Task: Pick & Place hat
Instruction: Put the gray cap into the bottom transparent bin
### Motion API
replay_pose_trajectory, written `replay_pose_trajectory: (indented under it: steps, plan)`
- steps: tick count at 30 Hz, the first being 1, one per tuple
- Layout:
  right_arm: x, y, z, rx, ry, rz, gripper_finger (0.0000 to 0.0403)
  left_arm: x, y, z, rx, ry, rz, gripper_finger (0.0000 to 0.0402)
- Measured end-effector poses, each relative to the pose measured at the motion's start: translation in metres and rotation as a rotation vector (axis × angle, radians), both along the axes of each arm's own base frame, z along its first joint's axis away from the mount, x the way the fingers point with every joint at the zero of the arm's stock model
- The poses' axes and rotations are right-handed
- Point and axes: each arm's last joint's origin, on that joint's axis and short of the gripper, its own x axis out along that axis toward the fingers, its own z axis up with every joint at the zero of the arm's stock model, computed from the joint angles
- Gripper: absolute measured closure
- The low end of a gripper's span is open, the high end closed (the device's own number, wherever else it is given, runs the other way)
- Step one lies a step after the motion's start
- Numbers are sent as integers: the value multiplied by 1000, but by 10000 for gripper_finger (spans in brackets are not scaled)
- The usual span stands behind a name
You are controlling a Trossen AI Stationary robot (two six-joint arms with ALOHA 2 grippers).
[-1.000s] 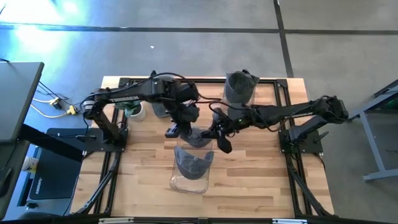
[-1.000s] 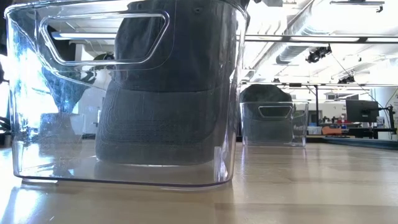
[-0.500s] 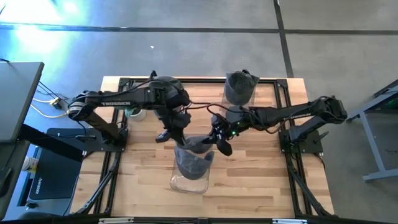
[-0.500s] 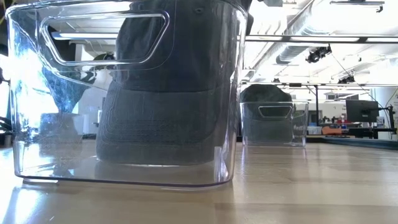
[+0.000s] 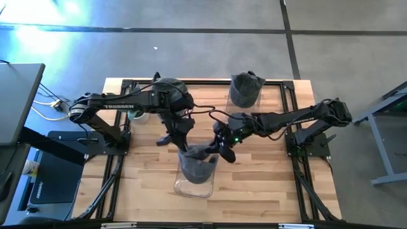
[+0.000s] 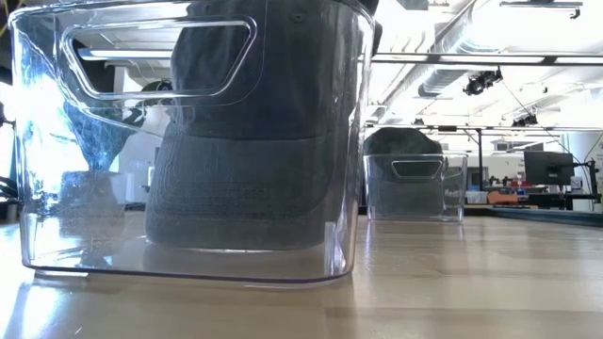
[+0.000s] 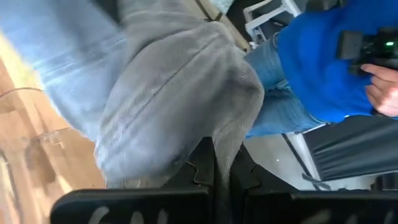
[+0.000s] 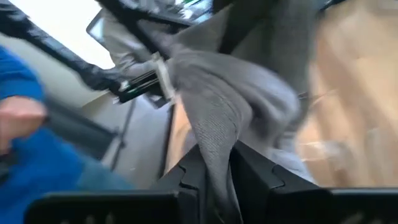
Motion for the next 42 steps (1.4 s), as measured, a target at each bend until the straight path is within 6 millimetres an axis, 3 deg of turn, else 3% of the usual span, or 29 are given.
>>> replay_pose_trajectory:
  steps: [7,12,18,22,26,32,37,42]
  plan:
    - [-4,2,-5,143,126,21,290,0,0,-2,3,15,3,401]
    - [-5,2,-8,128,146,14,234,12,2,-17,-6,69,7,397]
    - [-3,2,-5,135,115,20,191,19,3,-24,-6,76,9,333]
    - [-2,-1,-1,188,90,52,193,21,3,-30,-19,106,11,277]
    - [-4,-15,4,216,92,-6,193,20,3,-26,-27,93,10,246]
    - [-9,-40,-7,199,226,-167,207,18,3,-22,-39,108,31,240]
    - [-9,-46,-23,153,305,-259,239,17,3,-21,-46,120,44,240]
    - [-6,-45,-34,142,327,-273,285,14,15,-22,-42,148,93,240]
